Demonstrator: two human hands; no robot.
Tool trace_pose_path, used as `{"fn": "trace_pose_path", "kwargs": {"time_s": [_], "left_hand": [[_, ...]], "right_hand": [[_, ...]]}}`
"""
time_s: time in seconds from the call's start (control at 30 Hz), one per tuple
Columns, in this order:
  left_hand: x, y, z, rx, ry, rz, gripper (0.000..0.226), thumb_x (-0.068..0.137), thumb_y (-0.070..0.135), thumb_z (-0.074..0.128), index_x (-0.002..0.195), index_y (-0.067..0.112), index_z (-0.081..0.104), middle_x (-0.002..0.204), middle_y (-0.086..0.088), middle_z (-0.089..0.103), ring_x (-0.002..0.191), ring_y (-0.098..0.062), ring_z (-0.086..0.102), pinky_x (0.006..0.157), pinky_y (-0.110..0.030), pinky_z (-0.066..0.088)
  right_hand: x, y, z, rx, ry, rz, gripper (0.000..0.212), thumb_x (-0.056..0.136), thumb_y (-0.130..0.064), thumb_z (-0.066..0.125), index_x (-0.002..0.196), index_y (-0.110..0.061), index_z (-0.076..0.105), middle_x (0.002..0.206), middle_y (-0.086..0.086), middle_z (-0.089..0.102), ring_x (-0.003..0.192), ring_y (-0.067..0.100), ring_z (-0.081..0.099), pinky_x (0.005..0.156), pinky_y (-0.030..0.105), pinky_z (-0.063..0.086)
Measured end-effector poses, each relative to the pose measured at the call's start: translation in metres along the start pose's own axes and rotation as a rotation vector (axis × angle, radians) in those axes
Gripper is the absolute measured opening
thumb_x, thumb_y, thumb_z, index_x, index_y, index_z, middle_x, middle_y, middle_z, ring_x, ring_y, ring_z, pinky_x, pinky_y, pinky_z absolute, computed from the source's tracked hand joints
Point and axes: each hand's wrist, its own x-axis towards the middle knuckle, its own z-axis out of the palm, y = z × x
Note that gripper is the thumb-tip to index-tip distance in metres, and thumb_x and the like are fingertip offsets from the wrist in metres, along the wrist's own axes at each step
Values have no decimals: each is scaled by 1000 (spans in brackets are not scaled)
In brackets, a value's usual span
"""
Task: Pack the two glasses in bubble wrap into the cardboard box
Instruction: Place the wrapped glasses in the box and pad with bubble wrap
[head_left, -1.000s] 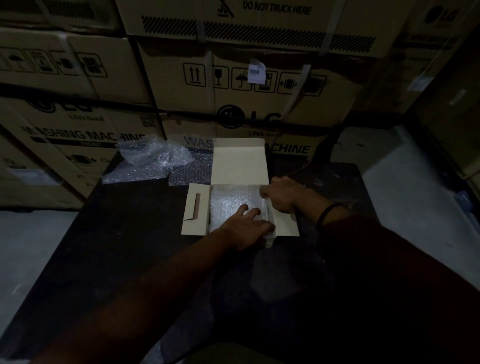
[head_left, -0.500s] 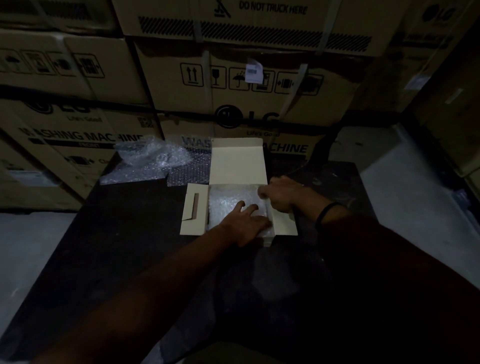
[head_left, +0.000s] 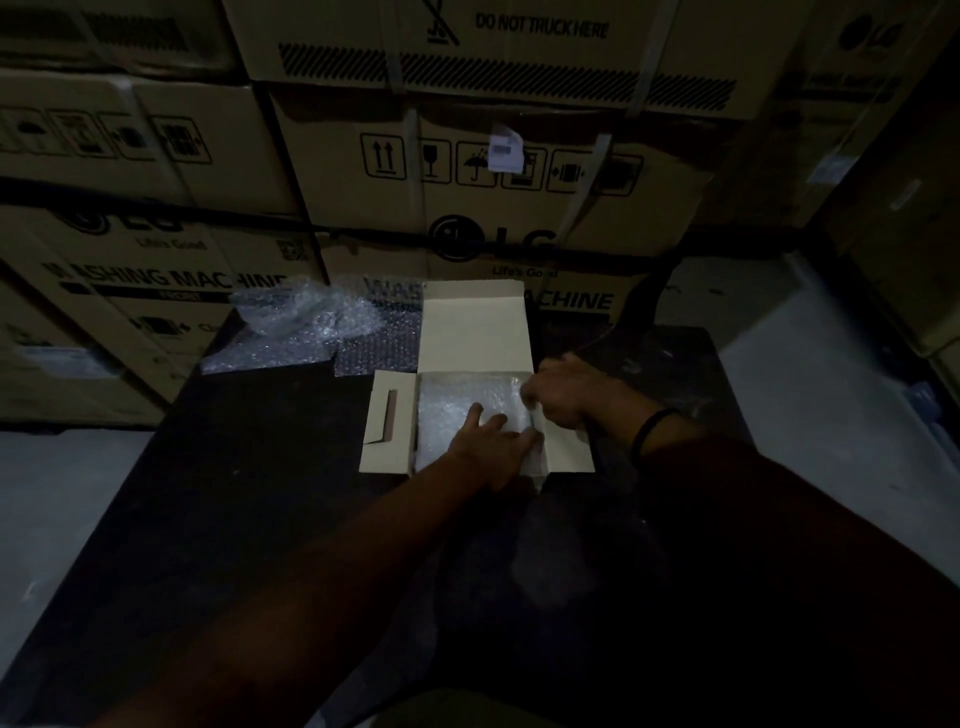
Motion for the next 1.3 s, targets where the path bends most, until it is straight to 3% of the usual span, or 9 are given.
{"fn": "trace_pose_path", "kwargs": {"time_s": [0.33,0.53,0.7,0.8,0.9,1.0,1.1,1.17,1.3], "left_hand": [[1,5,-1,118,-43,-40,57,95,61,26,148,41,21,158,-8,12,143,-36,7,111,-61,-2],[-8,4,4,1,191,35,53,92,56,41,140,34,43,150,-6,30,135,-31,25,110,-56,7],[-8,3,10,-53,103,26,50,92,64,32,136,44,44,153,0,30,137,-27,23,109,-56,6],[-9,0,11,-148,-7,16,53,91,67,29,140,48,36,157,7,19,143,-23,10,111,-55,2],[-18,-6,15,-222,62,59,53,92,62,32,142,43,36,160,3,10,146,-24,5,114,-51,0],[-38,-18,20,-270,371,-14,53,82,45,38,130,29,57,148,-5,39,136,-30,32,108,-48,18],[-58,-31,26,-253,646,-186,38,70,27,57,106,22,70,111,-3,64,99,-28,58,84,-41,40],[-69,-37,28,-188,660,-308,35,65,23,68,100,22,71,102,-3,66,90,-28,60,76,-40,43],[-85,-50,39,-133,488,-461,38,68,38,74,101,21,71,103,-3,69,94,-30,60,80,-44,41]], "right_hand": [[10,4,14,-208,8,-69,37,90,-22,47,118,-41,62,143,-1,39,124,27,35,102,45,31],[9,7,11,2,9,-69,45,84,-6,47,119,-31,62,128,-3,56,118,21,43,99,39,32],[8,4,23,-128,-13,-77,45,89,-14,43,118,-42,62,138,-2,45,126,25,35,105,44,27],[11,0,22,-213,-10,-82,40,91,-21,42,119,-41,63,139,0,44,125,28,35,105,48,27],[17,1,18,-168,-60,-48,35,92,-22,45,119,-37,63,137,0,46,125,27,36,107,48,27],[19,1,6,-2,-81,31,39,92,-13,46,125,-29,60,136,4,50,126,27,40,108,42,28],[28,-9,-3,227,123,73,39,90,-10,51,127,-21,57,134,6,54,122,25,49,101,35,36],[40,-24,-6,373,182,4,40,89,-12,55,128,-19,56,135,6,52,122,26,50,99,34,40],[64,-57,-7,336,180,-199,57,91,-26,59,143,-18,39,150,2,38,133,23,39,107,32,33]]}}
